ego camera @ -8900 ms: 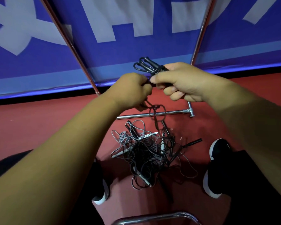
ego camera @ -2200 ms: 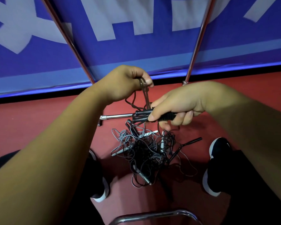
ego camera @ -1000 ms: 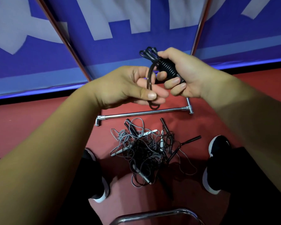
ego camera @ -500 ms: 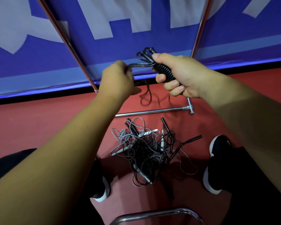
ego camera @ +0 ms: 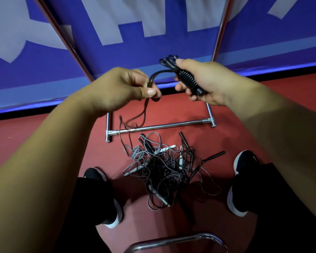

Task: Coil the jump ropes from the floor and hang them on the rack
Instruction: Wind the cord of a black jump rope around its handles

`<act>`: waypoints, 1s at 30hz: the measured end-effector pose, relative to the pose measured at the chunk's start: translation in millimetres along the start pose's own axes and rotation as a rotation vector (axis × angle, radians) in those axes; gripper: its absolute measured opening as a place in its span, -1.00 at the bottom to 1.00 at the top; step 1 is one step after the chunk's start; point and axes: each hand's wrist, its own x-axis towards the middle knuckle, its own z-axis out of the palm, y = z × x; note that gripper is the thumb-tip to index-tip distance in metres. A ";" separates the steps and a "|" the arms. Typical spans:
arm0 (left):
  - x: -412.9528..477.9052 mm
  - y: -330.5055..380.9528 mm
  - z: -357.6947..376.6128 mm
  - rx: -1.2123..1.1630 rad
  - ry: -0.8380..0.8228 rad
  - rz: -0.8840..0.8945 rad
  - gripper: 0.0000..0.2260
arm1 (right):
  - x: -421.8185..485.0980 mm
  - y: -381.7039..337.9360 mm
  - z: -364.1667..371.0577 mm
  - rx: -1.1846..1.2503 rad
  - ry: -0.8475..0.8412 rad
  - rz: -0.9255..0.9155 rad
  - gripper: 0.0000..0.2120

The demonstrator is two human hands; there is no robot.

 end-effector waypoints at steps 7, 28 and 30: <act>-7.0 12.3 13.9 -0.143 -0.148 0.185 -0.79 | -5.9 -3.1 1.5 0.065 -0.090 -0.002 -0.50; 19.6 -37.9 29.3 0.308 0.385 -0.247 -0.84 | -8.4 -3.8 1.7 0.262 -0.186 -0.146 -0.64; 22.3 -42.2 34.1 0.120 0.365 -0.300 -0.78 | -8.6 -2.7 4.1 0.281 -0.220 -0.136 -0.68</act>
